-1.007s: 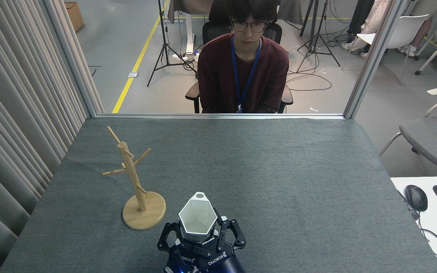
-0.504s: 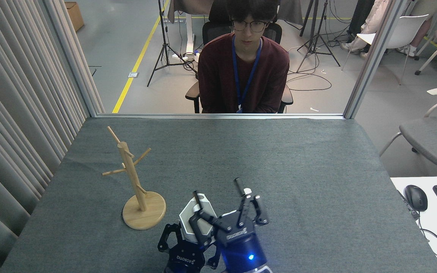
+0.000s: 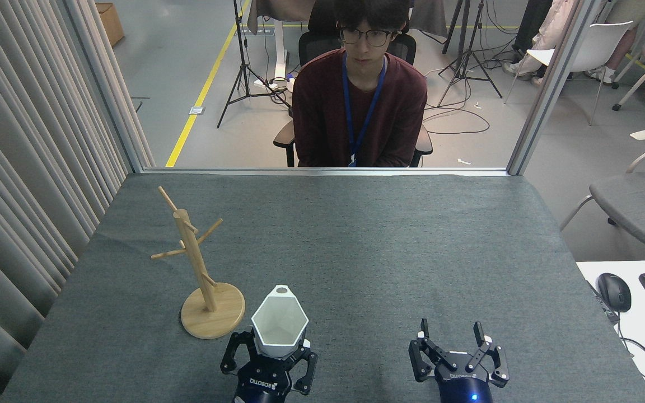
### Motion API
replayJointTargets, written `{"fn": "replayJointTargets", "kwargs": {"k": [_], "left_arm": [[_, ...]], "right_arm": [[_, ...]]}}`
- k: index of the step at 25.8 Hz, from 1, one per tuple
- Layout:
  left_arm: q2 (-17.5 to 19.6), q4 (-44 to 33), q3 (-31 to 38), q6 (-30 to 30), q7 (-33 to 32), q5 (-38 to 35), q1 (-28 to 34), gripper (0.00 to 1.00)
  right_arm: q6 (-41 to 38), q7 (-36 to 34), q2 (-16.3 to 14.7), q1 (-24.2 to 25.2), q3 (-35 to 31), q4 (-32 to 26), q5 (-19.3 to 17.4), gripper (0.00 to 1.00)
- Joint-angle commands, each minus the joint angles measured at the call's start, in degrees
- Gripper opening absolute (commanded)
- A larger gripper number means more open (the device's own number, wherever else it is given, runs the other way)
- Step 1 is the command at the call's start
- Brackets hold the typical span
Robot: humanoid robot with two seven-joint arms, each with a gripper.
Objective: Hang cup on storage rack
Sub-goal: 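Withdraw the right gripper and carry the cup with the left gripper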
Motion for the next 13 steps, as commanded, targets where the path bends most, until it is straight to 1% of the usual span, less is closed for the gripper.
{"fn": "replayJointTargets", "kwargs": {"k": [1, 5, 8, 13], "left_arm": [[1.0, -1.1, 3.0, 0.5, 0.4, 0.2, 1.2, 0.41], [1.2, -2.6, 7.3, 0.4, 1.0, 0.5, 2.0, 0.41], [2.2, -3.4, 10.9, 0.1, 1.1, 0.5, 3.0, 0.41], [2.9, -4.2, 15.4, 0.1, 1.4, 0.6, 3.3, 0.43]], "right_arm": [[-2.1, -2.6, -1.0, 2.0, -2.6, -0.3, -0.4, 0.98], [-4.0, -4.9, -2.1, 2.6, -2.6, -0.5, -0.3, 0.98], [-5.6, -6.5, -2.5, 2.6, -2.6, -0.6, -0.4, 0.98], [-6.1, -7.8, -2.7, 2.5, -2.6, -0.6, -0.4, 0.98]]}}
